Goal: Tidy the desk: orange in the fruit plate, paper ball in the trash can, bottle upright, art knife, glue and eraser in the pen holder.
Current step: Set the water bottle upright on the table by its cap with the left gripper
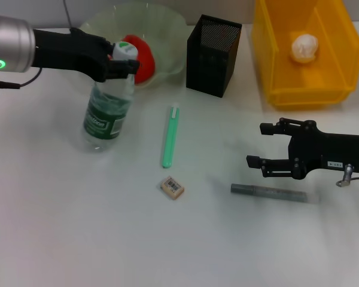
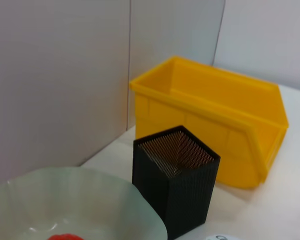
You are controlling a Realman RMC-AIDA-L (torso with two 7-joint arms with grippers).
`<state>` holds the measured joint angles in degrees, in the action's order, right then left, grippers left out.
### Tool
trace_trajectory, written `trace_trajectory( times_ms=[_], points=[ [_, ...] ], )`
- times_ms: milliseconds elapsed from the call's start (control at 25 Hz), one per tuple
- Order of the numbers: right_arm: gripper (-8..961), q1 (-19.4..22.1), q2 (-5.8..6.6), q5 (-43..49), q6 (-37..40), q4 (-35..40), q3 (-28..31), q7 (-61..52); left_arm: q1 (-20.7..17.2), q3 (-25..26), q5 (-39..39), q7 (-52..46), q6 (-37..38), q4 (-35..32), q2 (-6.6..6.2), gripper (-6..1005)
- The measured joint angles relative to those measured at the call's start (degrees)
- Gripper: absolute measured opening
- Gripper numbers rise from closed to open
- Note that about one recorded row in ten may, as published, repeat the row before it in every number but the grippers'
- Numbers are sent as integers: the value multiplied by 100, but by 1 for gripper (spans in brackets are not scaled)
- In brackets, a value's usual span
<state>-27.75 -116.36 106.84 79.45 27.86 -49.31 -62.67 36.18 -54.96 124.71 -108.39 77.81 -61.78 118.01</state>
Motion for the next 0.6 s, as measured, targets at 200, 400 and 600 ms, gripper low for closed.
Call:
trace_trajectory(
  times_ms=[200, 400, 600],
  points=[
    [826, -2, -4, 4, 0, 0, 0, 0, -124, 310, -173, 115, 150, 4, -7, 474],
    [826, -2, -16, 4, -3, 0, 0, 0, -279, 354, -394, 176, 167, 7, -30, 479],
    [825, -2, -26, 4, -10, 0, 0, 0, -490, 425, -855, 328, 172, 7, -83, 483]
  ],
)
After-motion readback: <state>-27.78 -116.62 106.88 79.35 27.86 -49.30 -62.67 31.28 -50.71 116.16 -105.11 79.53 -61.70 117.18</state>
